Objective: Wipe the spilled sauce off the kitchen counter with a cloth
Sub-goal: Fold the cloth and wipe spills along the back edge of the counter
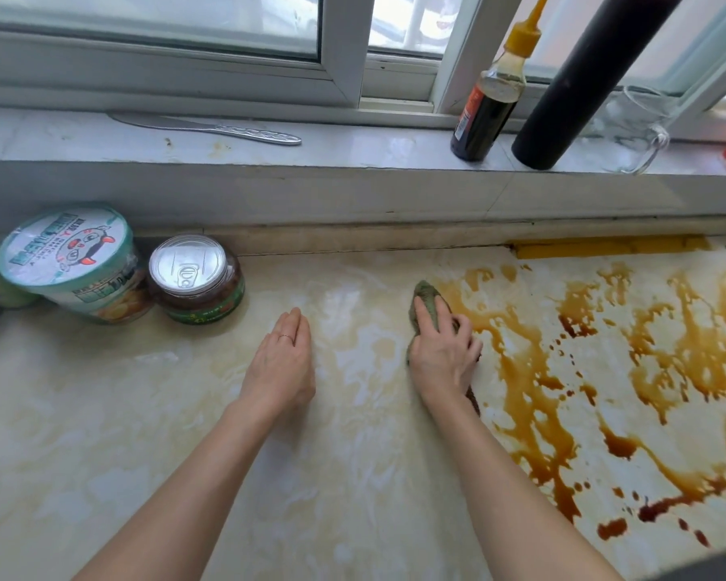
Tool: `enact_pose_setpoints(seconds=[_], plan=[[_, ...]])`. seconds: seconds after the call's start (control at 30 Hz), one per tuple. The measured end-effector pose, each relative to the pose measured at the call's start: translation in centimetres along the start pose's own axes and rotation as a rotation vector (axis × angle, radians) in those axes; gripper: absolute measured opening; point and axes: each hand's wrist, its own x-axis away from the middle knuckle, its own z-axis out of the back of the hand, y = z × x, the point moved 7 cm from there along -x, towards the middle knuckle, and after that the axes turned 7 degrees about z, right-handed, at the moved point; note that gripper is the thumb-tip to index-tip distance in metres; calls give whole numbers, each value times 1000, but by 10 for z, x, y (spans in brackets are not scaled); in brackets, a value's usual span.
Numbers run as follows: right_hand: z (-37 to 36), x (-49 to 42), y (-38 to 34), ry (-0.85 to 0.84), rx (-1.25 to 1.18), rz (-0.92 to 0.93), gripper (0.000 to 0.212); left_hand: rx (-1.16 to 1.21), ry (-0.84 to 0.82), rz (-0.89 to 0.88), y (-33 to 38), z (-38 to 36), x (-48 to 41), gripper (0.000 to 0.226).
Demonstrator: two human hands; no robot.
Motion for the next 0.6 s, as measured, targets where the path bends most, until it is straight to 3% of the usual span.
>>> enact_pose_setpoints(seconds=[0.07, 0.2, 0.23, 0.33, 0.4, 0.47, 0.53, 0.6], plan=[[-4, 21, -20, -17, -10, 42, 62, 0, 3, 14, 2, 0, 1, 69], [-5, 68, -29, -89, 17, 346, 59, 2, -4, 16, 1, 1, 1, 69], [-5, 64, -13, -97, 41, 343, 59, 3, -10, 15, 1, 2, 1, 69], [5, 46, 32, -50, 44, 98, 58, 0, -19, 17, 1, 1, 0, 69], [6, 52, 29, 0, 27, 13, 58, -3, -11, 26, 2, 0, 0, 69], [5, 77, 9, 34, 12, 93, 60, 3, -5, 31, 2, -1, 0, 69], [3, 104, -2, -33, 46, 275, 61, 0, -6, 32, 2, -1, 1, 69], [3, 105, 10, -76, 78, 346, 61, -1, -3, 29, 1, 1, 2, 69]])
